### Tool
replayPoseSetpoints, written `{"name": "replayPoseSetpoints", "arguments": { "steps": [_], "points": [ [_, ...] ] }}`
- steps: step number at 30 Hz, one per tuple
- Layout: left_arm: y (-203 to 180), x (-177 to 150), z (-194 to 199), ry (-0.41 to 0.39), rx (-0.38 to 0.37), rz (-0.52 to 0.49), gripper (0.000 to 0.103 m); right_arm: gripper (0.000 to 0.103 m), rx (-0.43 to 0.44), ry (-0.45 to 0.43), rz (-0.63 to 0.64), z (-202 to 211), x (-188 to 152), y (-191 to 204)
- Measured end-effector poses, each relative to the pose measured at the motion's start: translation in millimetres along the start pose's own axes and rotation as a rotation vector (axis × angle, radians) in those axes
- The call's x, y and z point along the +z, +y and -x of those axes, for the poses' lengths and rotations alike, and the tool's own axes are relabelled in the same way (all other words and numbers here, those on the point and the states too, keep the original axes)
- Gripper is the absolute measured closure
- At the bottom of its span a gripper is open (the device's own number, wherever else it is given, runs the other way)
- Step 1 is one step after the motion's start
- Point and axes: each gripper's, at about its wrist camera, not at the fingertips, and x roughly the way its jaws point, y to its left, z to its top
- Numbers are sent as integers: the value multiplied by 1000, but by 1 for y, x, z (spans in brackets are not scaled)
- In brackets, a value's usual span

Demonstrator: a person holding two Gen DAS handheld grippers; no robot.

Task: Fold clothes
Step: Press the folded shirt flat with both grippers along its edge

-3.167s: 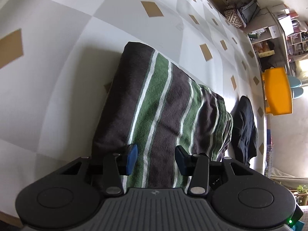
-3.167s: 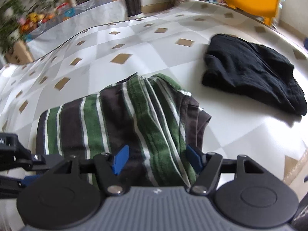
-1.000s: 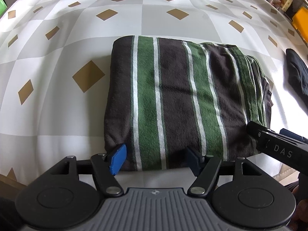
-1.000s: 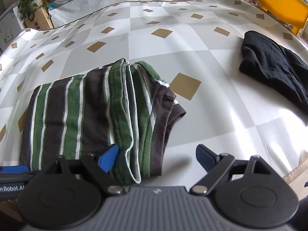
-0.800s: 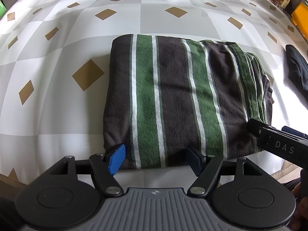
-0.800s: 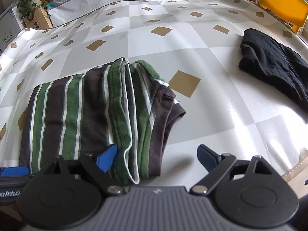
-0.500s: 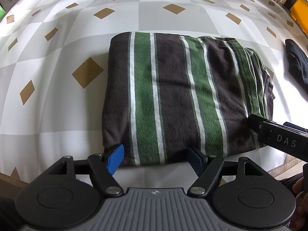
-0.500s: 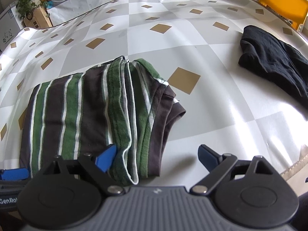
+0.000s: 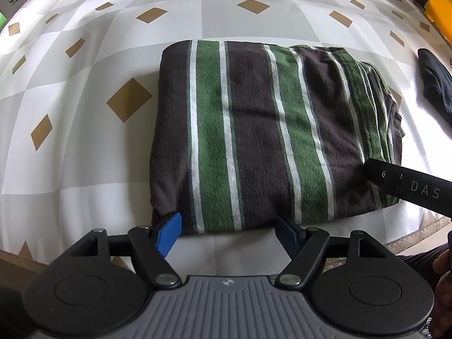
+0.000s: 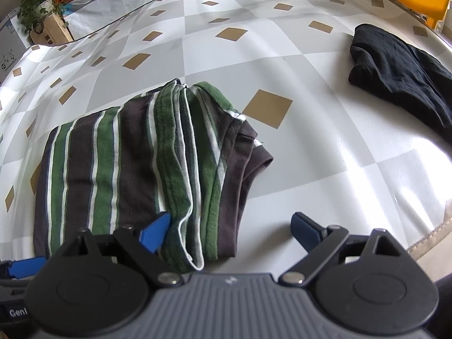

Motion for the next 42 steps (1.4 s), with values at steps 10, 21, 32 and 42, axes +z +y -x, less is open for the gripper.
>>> {"name": "replayPoseSetpoints", "arguments": {
  "steps": [10,21,32,42],
  "points": [
    [5,7,20,-111,-10,52,30,11,12,-93,59,13,5,7],
    [8,24,3,-94,5,91,30,11,79,-97,73,9,16,16],
    [2,32,-13,-96,15,78,21,10,29,-65,92,-16,14,21],
    [3,50,-21,-114,12,82,19,8,12,-111,111,-28,26,22]
  ]
}}
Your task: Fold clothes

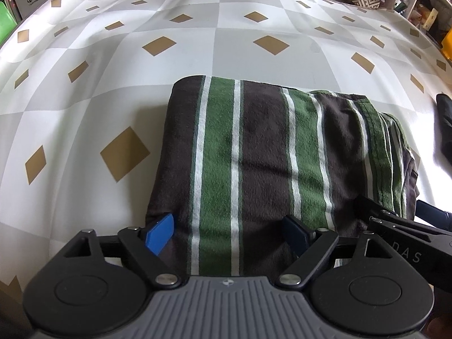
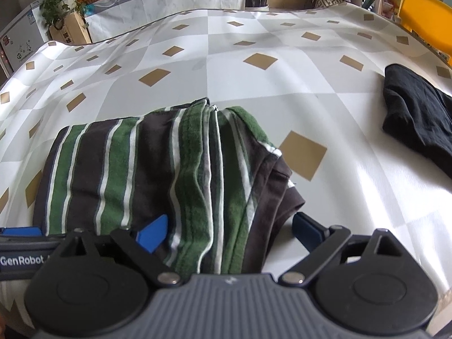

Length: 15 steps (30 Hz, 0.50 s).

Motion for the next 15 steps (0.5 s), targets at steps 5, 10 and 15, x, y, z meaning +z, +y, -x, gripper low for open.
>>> {"name": "replayPoseSetpoints", "arguments": {
  "steps": [5,10,15],
  "points": [
    [-1,11,-6,-8,1,7,19,6,2,-13,13,-9,11,-1],
    [-2,22,-12,-14,2,11,18,5,6,-27,23,-18,22,-2],
    [-3,32,-17,-20,4,16,17,4,9,-48,31,-27,31,-2]
  ]
}}
